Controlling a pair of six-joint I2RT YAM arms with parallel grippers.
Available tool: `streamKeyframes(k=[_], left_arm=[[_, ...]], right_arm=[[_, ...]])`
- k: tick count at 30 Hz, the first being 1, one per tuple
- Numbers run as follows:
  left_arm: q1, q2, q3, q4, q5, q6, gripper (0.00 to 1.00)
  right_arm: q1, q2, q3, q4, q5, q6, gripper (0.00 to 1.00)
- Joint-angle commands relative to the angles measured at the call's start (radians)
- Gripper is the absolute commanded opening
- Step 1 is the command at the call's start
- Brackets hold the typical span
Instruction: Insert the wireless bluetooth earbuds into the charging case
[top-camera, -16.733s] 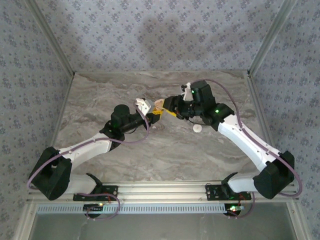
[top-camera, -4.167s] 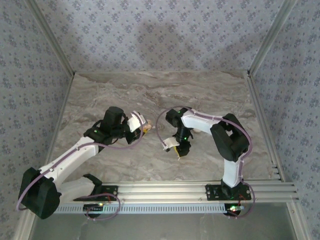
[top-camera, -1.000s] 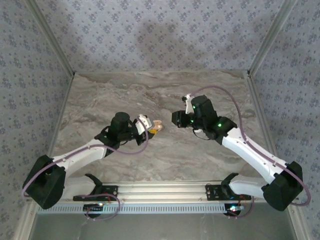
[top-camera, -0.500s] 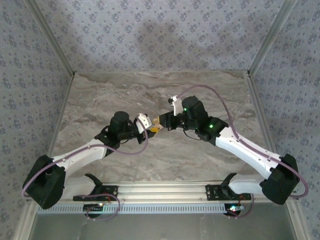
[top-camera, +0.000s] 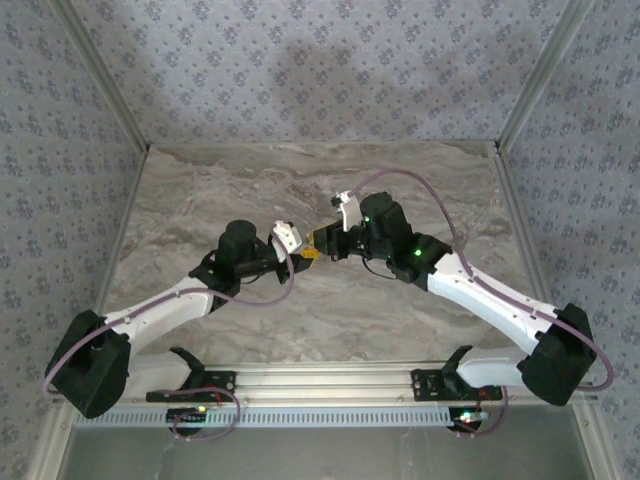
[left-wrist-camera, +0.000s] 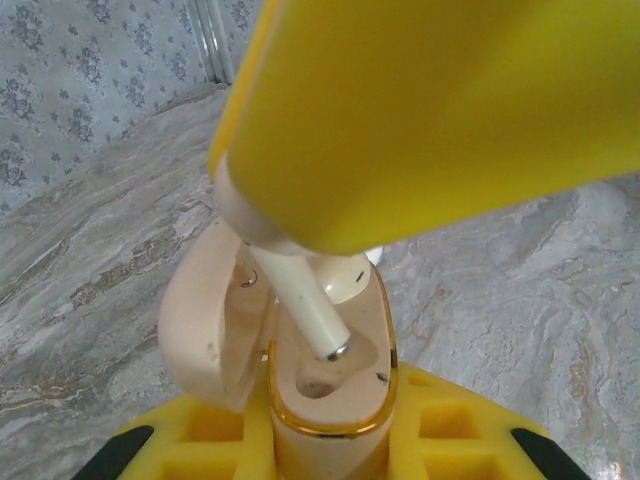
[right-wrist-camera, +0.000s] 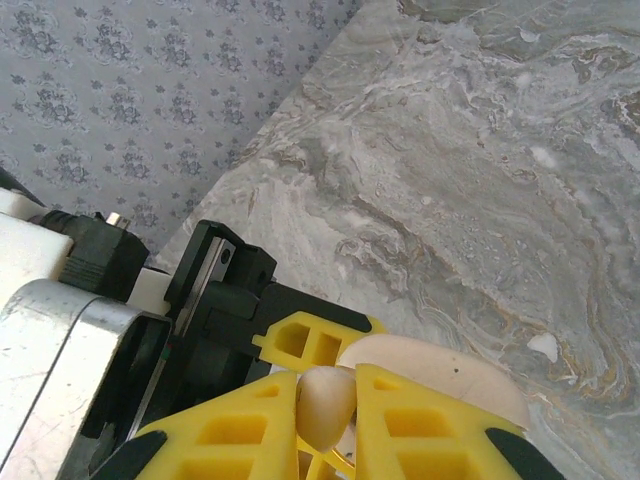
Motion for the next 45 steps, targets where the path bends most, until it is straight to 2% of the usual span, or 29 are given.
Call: streamKeyframes(k=[1, 11, 22, 28, 35, 45], left_arm=[[-0.006, -0.029, 0.043, 0.053, 0.028, -0.025, 0.18], [-0.006, -0.049, 0.052, 0.074, 0.032, -0.046, 0.18], [-0.006, -0.057, 0.061, 0.079, 0.045, -0.056, 0.18], [-0.005, -0.063, 0.060, 0.095, 0.053, -0.073, 0.18], [-0.003, -0.060, 0.058, 0.133, 0.083, -0.110, 0.18], [0.005, -0.064, 0.063, 0.160, 0.117, -0.139, 0.18]], right_arm=[[0.007, 0.005, -0.014, 0.024, 0.010, -0.031, 0.19], [0.013, 0.005, -0.023, -0.009, 0.027, -0.071, 0.19], [0.001, -0.005, -0.053, -0.007, -0.076, -0.097, 0.21], [-0.013, -0.017, -0.077, 0.038, -0.144, -0.091, 0.21], [-0.024, -0.058, -0.126, 0.111, -0.166, -0.112, 0.21], [-0.046, -0.058, -0.131, 0.063, -0.273, -0.176, 0.22]])
